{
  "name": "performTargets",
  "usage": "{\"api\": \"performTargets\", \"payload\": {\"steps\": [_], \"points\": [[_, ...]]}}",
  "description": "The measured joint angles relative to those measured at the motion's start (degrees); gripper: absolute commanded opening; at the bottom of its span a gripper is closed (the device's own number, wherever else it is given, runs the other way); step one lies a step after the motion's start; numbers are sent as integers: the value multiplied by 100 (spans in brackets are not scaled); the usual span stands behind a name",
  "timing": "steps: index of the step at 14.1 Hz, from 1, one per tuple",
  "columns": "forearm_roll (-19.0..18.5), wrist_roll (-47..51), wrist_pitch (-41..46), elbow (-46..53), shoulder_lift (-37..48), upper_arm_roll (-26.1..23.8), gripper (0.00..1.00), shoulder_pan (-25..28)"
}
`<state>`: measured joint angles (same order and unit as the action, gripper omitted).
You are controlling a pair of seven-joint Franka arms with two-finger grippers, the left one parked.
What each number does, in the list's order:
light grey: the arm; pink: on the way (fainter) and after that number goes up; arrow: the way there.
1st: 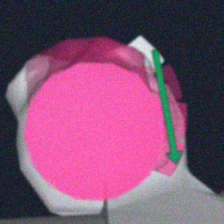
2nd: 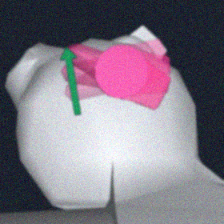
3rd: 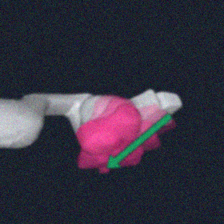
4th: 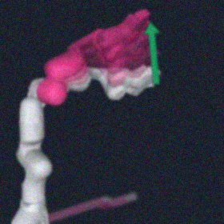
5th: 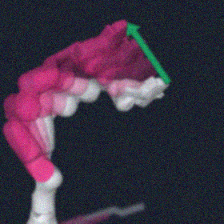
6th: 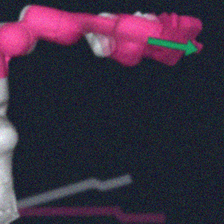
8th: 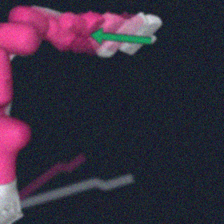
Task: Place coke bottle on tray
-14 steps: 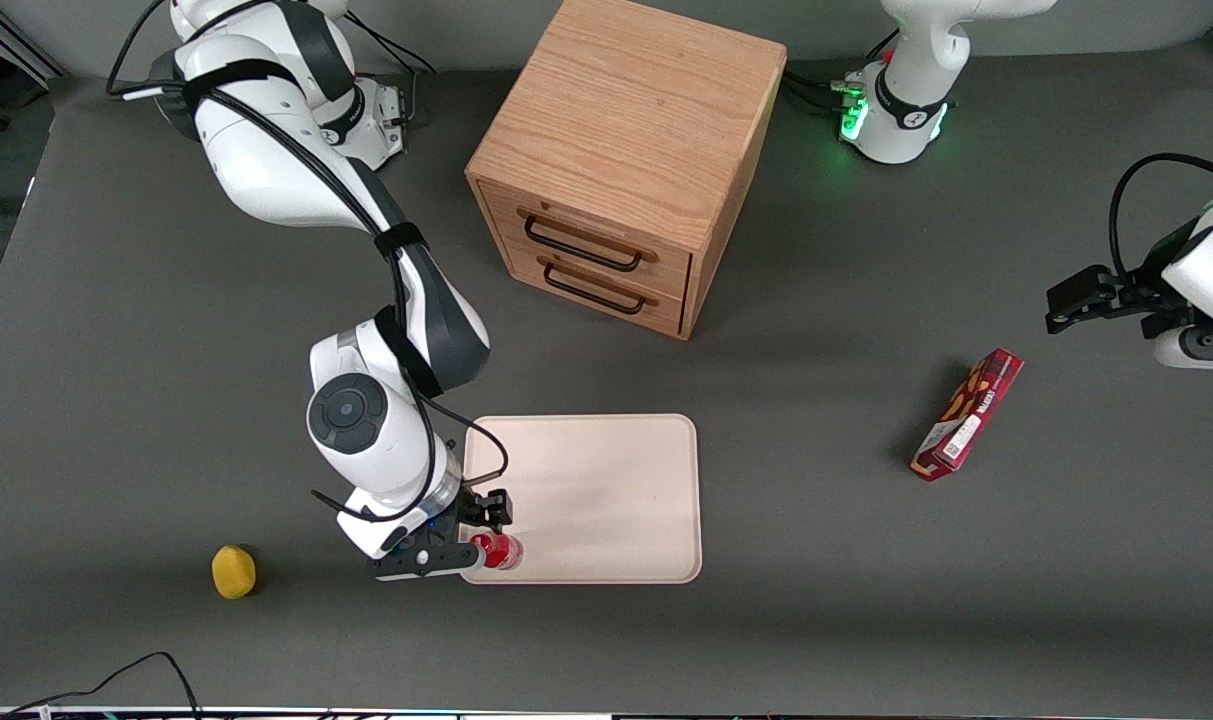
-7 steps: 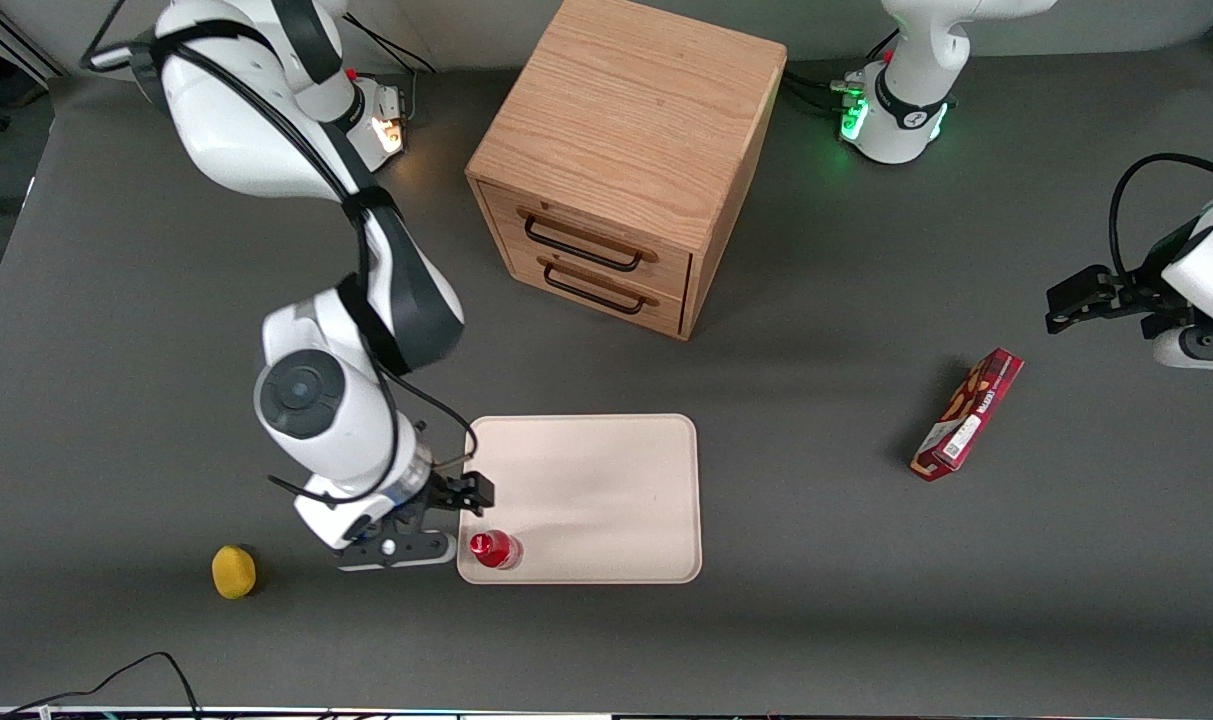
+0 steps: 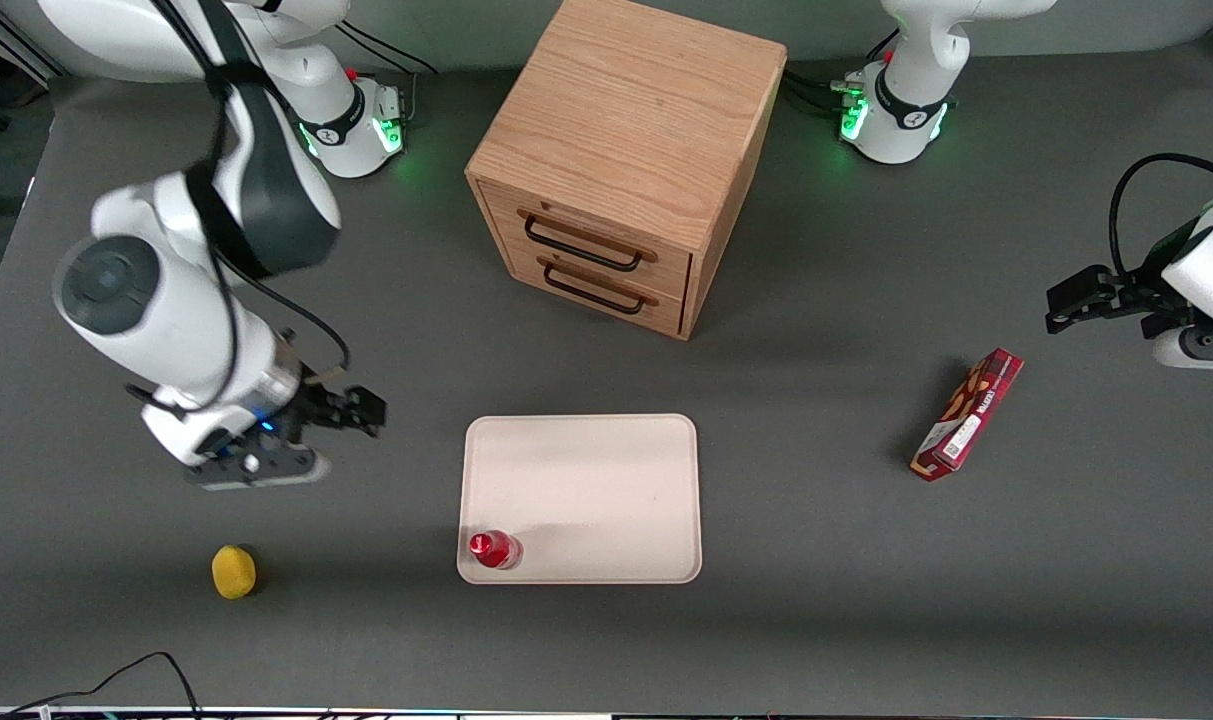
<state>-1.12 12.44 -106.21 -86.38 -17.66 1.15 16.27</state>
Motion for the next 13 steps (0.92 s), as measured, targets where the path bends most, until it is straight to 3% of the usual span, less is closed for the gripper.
{"api": "performTargets", "payload": {"steps": [5,8,13], "points": [[3,-298,59,-1692,1611,-13,100,-600],[7,-297,518,-1712,2031,-12,100,-775],[10,-296,583,-1510,2062,-9,100,-915]]}}
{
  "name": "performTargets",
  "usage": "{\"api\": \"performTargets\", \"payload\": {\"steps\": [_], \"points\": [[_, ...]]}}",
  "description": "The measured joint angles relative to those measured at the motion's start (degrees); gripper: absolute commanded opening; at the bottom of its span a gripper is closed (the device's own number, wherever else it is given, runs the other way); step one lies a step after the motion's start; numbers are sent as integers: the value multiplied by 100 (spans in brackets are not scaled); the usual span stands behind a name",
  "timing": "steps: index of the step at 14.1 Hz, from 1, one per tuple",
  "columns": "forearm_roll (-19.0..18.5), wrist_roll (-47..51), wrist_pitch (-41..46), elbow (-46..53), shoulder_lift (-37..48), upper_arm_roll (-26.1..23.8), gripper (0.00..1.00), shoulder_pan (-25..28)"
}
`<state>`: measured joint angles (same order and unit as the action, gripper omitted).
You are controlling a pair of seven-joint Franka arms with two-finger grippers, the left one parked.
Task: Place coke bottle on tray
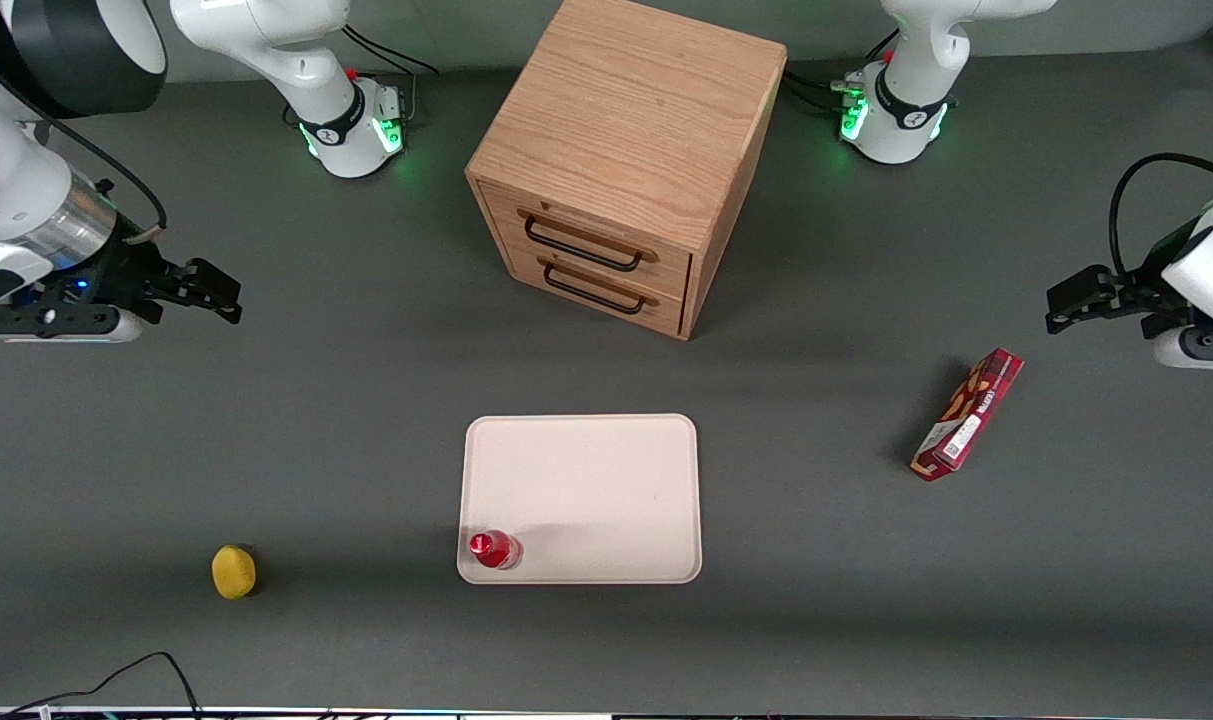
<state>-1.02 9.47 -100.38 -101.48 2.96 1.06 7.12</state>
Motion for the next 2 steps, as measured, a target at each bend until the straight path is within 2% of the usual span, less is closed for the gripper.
{"api": "performTargets", "payload": {"steps": [2], "points": [[9,0,25,32,-4,0,100,-82]]}}
